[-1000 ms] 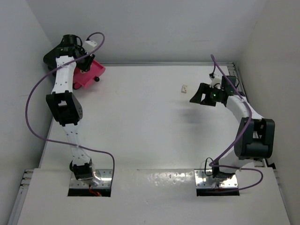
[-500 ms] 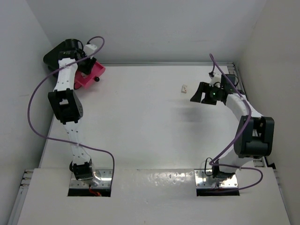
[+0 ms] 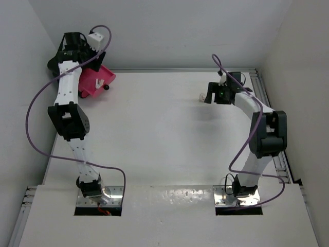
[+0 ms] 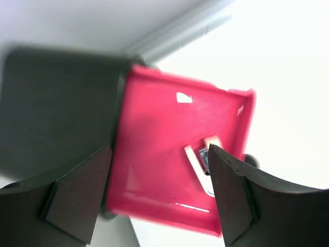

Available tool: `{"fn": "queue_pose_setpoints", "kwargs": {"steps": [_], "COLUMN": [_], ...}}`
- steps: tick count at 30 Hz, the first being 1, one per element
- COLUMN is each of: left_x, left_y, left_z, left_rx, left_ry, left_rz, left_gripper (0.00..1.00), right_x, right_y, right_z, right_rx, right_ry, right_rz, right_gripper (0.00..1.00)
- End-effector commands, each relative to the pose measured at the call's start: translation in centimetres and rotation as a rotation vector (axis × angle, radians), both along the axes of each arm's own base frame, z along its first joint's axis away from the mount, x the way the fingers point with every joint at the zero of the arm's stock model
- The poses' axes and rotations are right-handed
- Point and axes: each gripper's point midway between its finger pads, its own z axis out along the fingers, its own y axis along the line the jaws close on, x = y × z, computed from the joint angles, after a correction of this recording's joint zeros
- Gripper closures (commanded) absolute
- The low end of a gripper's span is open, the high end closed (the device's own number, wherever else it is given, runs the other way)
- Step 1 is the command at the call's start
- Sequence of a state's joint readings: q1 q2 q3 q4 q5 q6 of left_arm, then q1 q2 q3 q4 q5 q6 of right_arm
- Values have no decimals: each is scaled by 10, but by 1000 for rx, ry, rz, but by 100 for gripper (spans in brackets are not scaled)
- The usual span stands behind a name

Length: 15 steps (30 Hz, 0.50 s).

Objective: Sort the stationery into containers
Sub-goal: Place the stationery into the container, then grab a piece of stationery with the right arm

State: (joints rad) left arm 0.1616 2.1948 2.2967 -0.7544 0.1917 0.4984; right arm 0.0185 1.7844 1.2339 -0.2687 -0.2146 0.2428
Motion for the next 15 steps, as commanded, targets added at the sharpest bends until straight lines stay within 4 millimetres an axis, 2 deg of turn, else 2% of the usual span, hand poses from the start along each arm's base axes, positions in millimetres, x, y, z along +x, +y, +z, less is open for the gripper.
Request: {"fn": "queue_pose_setpoints", "kwargs": {"steps": [1, 2, 3, 4, 5, 6, 7, 8, 9, 10, 12, 15], "left_x": [-22, -30, -35, -45, -49, -53, -62, -65, -68, -74, -79, -89], "left_y": [-43, -54, -61, -66, -72, -75, -78, -82, -82, -83, -85, -82], "left_z": [124, 136, 136, 146, 145, 134, 143, 141, 131, 136, 133, 127], "left_rx": [-59, -74, -80, -84, -89, -95, -102, -106, -113, -116, -118, -135], "left_ry": [-262, -275, -268, -274, -269, -240, -256, -251, -227, -235, -224, -206], "left_rz": [-70, -85, -100, -106, -112, -115, -114, -117, -113, -111, -106, -79], "left_gripper": [18, 17, 17, 17, 17, 17, 17, 17, 17, 17, 17, 17], "right_x": [39, 42, 46, 55, 59, 62, 70, 73, 79, 83, 87, 99], "right_y": [3, 8, 9, 9, 12, 13, 12, 13, 14, 14, 14, 16], "right_z": [12, 0, -2, 2, -7, -10, -7, -16, -16, -18, -31, -38], "right_rx": [-44, -36, -38, -44, -47, -49, -61, -65, -71, -77, -116, -140], "right_ry": [-90, -66, -64, -82, -67, -67, -81, -68, -75, -78, -65, -79], "right_rz": [-31, -30, -32, -39, -45, -51, -72, -90, -102, -117, -142, -160], "right_gripper": [22, 22, 22, 22, 22, 22, 21, 21, 21, 21, 23, 25]}}
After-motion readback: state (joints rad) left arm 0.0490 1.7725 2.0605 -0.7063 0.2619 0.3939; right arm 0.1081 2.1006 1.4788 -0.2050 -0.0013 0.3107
